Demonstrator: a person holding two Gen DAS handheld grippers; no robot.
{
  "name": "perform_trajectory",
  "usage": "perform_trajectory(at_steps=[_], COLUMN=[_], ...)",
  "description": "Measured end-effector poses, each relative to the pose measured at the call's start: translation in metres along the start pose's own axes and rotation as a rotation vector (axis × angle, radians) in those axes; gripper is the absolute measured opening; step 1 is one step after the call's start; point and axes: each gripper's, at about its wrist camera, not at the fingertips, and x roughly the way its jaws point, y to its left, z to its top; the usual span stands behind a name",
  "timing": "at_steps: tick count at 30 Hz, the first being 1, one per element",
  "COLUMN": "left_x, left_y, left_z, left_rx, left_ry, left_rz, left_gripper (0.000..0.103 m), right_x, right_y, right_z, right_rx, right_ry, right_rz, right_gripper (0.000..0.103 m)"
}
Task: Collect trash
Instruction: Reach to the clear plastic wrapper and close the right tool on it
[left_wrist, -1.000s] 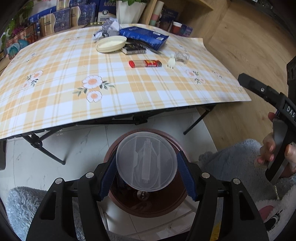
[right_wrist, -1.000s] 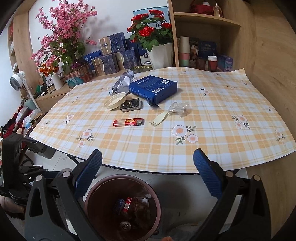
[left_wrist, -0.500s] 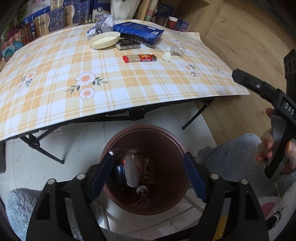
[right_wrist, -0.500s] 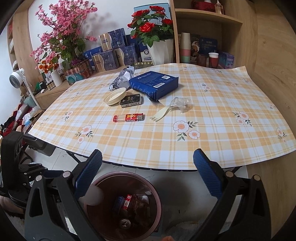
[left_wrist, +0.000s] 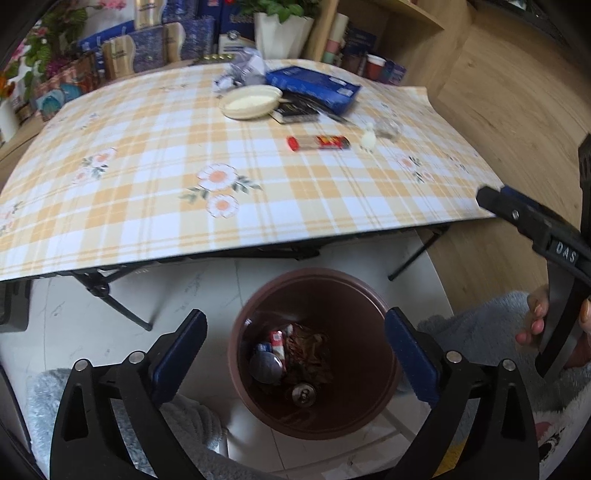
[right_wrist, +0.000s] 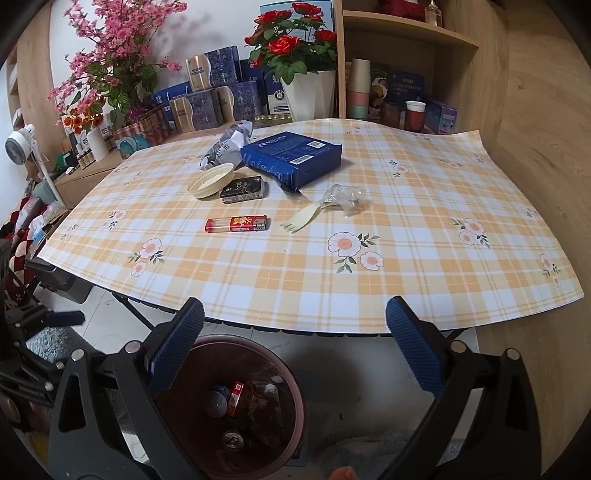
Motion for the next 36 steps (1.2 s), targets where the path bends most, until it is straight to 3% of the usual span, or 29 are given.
perform_trajectory(at_steps=[15, 19, 23, 27, 35, 36], left_x=[-0.011, -0.014, -0.014, -0.013, 0.000, 0.002], left_y=[0.019, 0.035, 0.050, 0.058, 0.063, 0.063], left_z=[0.024, 0.032, 0.040, 0.046, 0.053, 0.054], left_rx=[-0.036, -0.094, -0.127, -0.141, -0.137, -0.134], left_ry=[-0.115, -0.142, -0.157, -0.162, -0.147, -0.146], left_rz=[0.123, 0.112, 0.125, 0.122, 0.105, 0.101], left_gripper=[0.097, 0.097, 0.097, 0.097, 0.097, 0.097], right_x=[0.030, 0.036, 0.054, 0.072, 0.120, 0.130], right_y=[-0.025, -0.033, -0.039, -0.041, -0.074, -0.080], right_z=[0.004, 0.010, 0.020, 0.033, 0.079, 0.087], right_rx=[0.037, 0.040, 0.037, 0.002, 0.105, 0.129], right_ry=[0.083, 0.051, 0.097, 0.095, 0.069, 0.074], right_rz=[0.000, 0.010, 0.048, -0.015, 0.066, 0.077], right_gripper=[0.097, 0.097, 0.097, 0.097, 0.096, 0.092])
